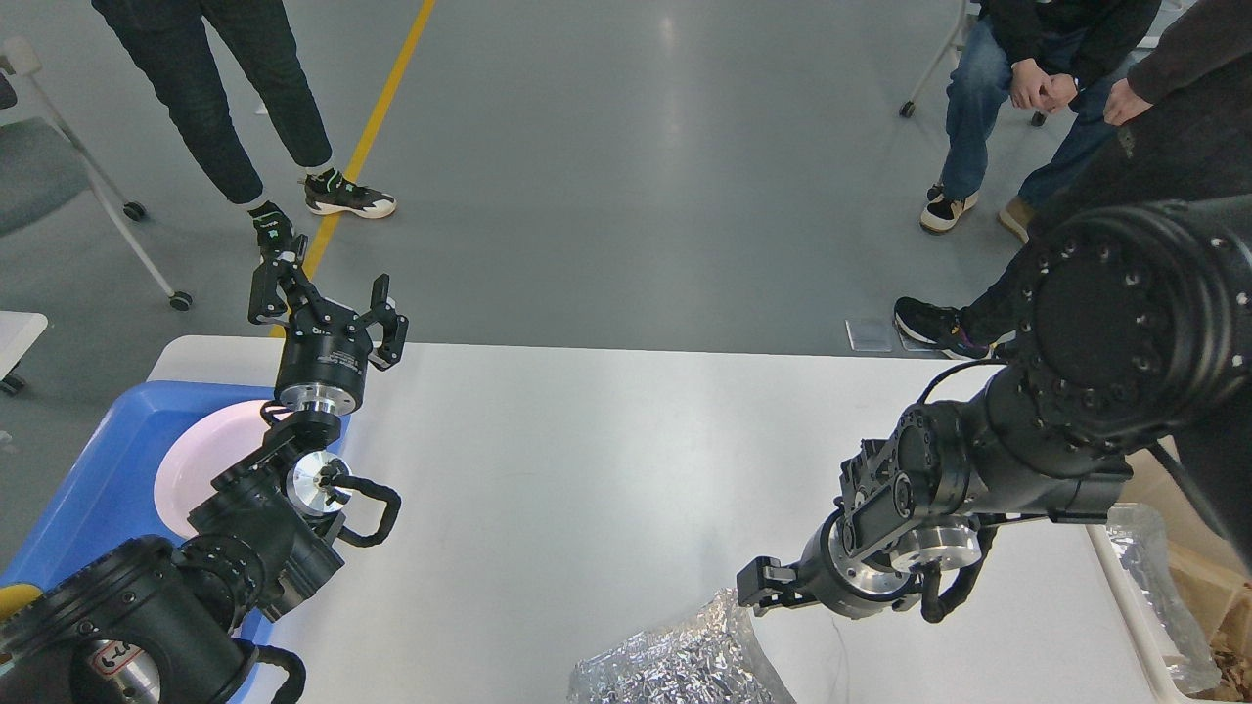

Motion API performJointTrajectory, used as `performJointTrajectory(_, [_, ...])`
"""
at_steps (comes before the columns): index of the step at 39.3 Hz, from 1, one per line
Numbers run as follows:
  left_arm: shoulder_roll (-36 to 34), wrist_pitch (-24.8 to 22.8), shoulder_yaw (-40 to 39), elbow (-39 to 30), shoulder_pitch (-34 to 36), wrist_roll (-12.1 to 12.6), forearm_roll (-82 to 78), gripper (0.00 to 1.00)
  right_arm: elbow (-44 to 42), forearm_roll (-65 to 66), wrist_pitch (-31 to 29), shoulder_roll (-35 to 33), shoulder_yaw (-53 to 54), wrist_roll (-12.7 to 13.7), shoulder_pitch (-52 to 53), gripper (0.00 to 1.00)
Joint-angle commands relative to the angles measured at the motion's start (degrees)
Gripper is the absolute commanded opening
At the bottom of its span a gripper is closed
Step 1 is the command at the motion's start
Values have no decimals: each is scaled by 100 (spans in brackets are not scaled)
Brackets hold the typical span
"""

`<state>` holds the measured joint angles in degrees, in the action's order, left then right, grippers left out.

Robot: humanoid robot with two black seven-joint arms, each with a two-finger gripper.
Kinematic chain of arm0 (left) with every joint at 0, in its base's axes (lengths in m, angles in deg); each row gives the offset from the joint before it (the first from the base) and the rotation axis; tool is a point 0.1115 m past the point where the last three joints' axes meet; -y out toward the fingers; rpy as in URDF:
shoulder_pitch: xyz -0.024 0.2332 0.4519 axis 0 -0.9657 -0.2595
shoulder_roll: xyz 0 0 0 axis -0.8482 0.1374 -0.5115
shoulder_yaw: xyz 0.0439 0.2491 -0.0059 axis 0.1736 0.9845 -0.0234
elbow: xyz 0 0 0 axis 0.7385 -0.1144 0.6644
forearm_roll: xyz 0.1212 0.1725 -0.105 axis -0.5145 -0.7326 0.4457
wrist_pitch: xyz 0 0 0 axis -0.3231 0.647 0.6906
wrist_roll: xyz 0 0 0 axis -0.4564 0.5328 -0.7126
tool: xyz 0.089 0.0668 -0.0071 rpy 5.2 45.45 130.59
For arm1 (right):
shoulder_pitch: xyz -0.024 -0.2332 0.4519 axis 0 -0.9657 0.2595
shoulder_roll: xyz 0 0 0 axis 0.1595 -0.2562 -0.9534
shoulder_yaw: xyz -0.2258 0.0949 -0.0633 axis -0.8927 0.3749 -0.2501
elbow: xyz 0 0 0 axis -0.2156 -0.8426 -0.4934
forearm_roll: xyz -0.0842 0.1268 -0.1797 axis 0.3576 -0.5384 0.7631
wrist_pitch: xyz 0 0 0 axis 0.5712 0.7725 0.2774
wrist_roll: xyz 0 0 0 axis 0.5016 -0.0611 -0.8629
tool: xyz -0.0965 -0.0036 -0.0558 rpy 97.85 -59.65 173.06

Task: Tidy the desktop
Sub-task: 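Lower the open right gripper down onto the crumpled foil, then close the right gripper around the crumpled foil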

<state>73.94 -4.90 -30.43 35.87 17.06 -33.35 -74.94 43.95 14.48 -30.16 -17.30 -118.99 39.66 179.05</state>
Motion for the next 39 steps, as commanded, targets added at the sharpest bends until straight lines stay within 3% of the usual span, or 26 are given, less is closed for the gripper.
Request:
performJointTrajectory(1, [0,0,0,0,0,3,-6,97,4,197,-38,2,-2,-1,-146,100])
performJointTrajectory(12, [0,0,0,0,0,3,3,97,57,355,-530,11,68,-28,-182,100])
performJointTrajectory(39, [-8,0,0,0,0,3,3,97,-49,355,-513,11,560,-45,-568,98])
